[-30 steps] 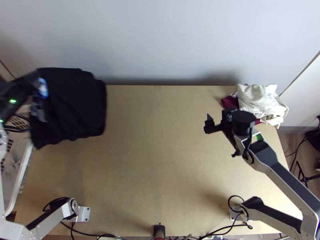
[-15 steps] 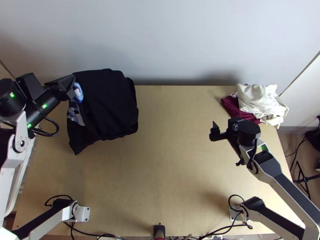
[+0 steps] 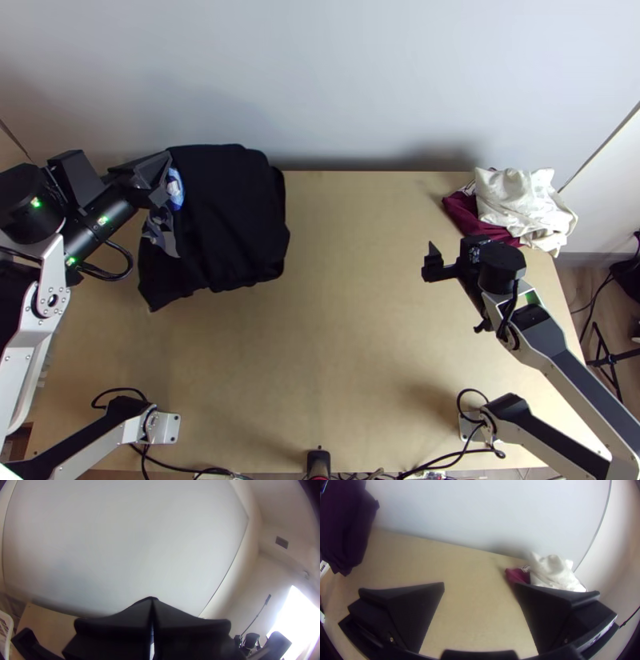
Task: Fold the t-shirt
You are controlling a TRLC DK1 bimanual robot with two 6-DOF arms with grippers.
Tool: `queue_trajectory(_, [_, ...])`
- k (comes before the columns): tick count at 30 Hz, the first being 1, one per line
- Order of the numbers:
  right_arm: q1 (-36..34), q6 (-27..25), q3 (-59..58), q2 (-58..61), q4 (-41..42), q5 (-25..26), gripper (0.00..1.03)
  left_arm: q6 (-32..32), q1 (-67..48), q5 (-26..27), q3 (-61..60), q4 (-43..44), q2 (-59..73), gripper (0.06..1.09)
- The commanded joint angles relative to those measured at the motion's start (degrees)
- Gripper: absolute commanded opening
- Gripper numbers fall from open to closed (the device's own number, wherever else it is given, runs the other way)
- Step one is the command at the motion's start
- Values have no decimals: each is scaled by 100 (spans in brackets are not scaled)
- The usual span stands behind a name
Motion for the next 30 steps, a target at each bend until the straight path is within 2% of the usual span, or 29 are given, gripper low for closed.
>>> queue_trajectory(1, [-37, 10, -28, -44, 3, 0, 98, -49, -429, -31, 2, 232, -63, 10])
queue_trajectory(4, [-55, 36, -36, -70, 3, 0, 98, 31, -780, -31, -77, 276, -81, 10])
queue_trajectory(13, [-213, 80, -151, -255, -32, 0, 98, -40, -1299, -198, -429, 1164, 148, 10])
queue_trajectory(24, [-363, 133, -502, -562, -103, -9, 97, -75, -2397, -892, -288, 1814, 851, 10])
queue_trajectory(30, [-345, 133, -581, -553, -103, -9, 97, -180, -2933, -1077, -314, 2113, 1299, 10])
